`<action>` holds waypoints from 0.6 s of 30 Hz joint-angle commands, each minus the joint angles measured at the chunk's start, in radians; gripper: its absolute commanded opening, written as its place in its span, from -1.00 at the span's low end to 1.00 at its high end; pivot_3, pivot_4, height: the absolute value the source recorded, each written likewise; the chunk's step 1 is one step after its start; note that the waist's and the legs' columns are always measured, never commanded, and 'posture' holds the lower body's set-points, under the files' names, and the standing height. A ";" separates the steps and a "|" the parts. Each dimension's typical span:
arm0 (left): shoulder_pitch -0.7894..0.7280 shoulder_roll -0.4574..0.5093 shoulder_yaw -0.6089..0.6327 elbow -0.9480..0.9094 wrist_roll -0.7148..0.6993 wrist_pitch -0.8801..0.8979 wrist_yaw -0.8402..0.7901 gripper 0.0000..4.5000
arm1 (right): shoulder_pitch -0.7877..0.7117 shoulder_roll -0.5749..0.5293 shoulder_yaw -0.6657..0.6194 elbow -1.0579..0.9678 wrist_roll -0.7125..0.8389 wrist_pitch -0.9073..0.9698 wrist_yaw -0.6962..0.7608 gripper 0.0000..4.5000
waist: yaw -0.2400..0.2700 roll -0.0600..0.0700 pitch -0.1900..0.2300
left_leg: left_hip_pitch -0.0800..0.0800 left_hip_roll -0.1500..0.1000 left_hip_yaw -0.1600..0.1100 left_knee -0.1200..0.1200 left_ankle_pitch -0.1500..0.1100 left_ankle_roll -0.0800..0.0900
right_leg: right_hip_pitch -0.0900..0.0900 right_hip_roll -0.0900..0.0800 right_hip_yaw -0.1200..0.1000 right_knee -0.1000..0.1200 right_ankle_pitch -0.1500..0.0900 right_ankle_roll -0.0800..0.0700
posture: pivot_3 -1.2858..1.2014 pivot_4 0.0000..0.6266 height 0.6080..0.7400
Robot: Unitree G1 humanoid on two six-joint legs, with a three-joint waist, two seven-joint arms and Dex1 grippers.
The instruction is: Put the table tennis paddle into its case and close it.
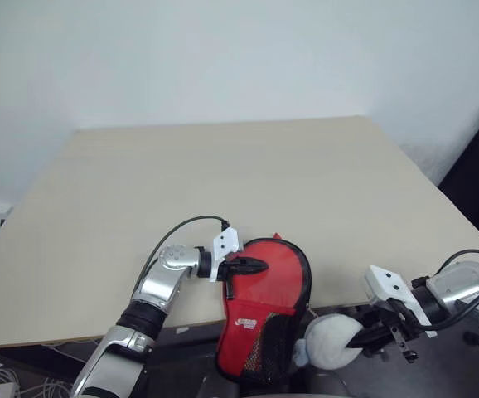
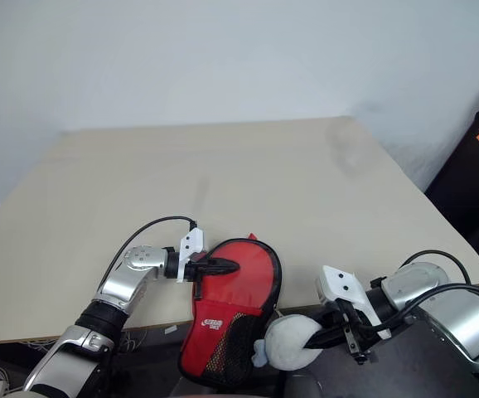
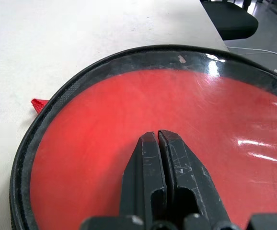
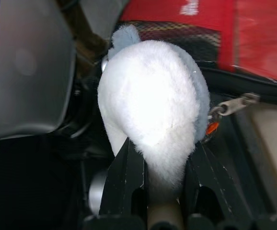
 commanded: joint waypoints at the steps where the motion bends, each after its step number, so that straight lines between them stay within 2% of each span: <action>1: 0.002 -0.004 -0.061 0.061 0.057 0.012 -0.029 -1.00 | -0.034 0.014 0.020 -0.027 0.007 -0.008 0.005 -0.69 | 0.000 0.000 0.000 | 0.000 0.000 -0.001 0.000 0.000 0.000 | 0.001 0.000 -0.001 -0.001 0.000 0.000 | 0.03 -1.00 0.49; 5: -0.047 -0.020 -0.078 0.101 0.072 0.004 -0.058 -1.00 | -0.084 0.048 0.068 -0.025 -0.009 -0.001 -0.012 -0.69 | 0.003 0.002 -0.001 | 0.000 0.001 -0.005 0.000 -0.001 0.001 | 0.007 -0.002 -0.011 -0.008 0.000 0.000 | 0.03 -1.00 0.49; 12: -0.116 -0.038 -0.110 0.176 0.098 -0.023 -0.125 -1.00 | -0.105 0.074 0.140 -0.078 -0.014 0.017 -0.035 -0.69 | 0.008 0.002 -0.001 | 0.000 0.000 -0.005 0.000 -0.003 0.003 | 0.007 -0.004 -0.013 -0.010 0.000 0.000 | 0.03 -1.00 0.49; 18: -0.145 -0.050 -0.120 0.214 0.111 -0.039 -0.159 -1.00 | -0.102 0.072 0.132 -0.093 -0.003 0.035 -0.056 -0.69 | 0.013 0.002 -0.001 | -0.001 -0.001 -0.005 0.000 -0.004 0.004 | 0.008 -0.004 -0.013 -0.010 0.000 0.001 | 0.03 -1.00 0.49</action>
